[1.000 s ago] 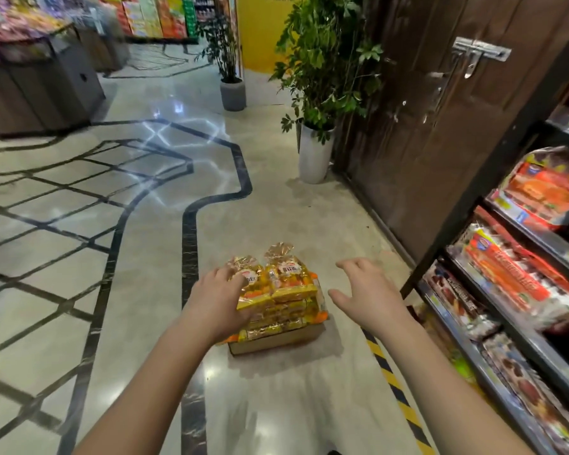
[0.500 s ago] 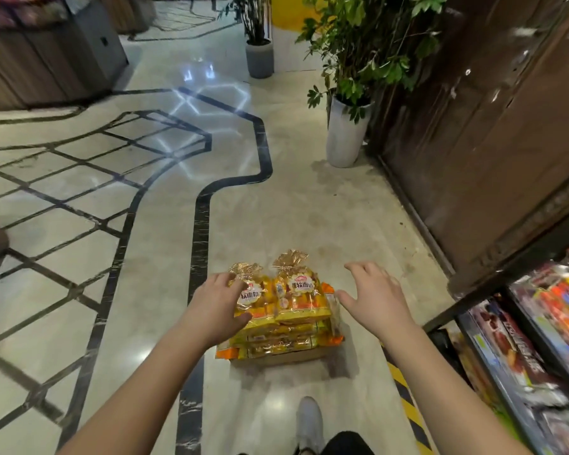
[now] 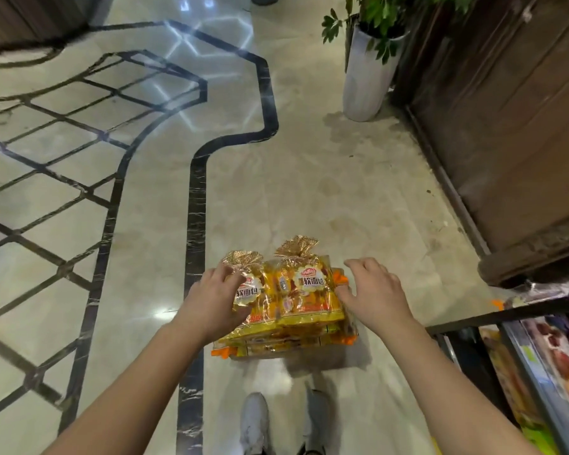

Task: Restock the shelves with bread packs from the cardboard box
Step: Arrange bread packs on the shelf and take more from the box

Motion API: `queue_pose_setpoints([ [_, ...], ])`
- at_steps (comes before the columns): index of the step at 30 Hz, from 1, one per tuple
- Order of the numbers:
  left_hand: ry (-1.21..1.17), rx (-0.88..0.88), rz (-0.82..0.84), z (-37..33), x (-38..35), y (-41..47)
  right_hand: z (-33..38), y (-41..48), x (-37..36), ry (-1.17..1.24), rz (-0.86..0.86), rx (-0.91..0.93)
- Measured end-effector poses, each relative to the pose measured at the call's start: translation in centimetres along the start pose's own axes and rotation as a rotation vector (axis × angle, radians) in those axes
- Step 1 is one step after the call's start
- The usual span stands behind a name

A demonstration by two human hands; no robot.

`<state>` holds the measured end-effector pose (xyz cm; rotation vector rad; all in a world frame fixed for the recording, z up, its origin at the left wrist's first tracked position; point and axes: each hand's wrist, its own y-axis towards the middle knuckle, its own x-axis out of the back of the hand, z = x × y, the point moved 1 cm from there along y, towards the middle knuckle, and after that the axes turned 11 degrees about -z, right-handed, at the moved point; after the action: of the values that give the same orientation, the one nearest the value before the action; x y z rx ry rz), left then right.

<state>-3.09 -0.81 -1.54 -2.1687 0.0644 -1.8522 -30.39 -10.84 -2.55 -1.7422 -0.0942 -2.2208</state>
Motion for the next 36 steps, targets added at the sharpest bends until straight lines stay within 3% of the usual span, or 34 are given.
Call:
queue_pose_setpoints([
  [14,0.087,0.038,0.198,4.9,-15.5,7.8,-3.9,6.9,-17.1,-0.039,0.173,-0.015],
  [28,0.067,0.119,0.253,9.2,-21.5,9.3,-5.1,9.4,-22.5,-0.082,0.248,0.002],
  [31,-0.065,0.265,0.213,10.1,-22.1,9.7,-5.5,10.3,-23.0,-0.032,0.23,-0.052],
  [36,-0.545,0.555,0.225,11.8,-25.2,10.3,-6.4,11.3,-24.6,0.219,0.219,-0.181],
])
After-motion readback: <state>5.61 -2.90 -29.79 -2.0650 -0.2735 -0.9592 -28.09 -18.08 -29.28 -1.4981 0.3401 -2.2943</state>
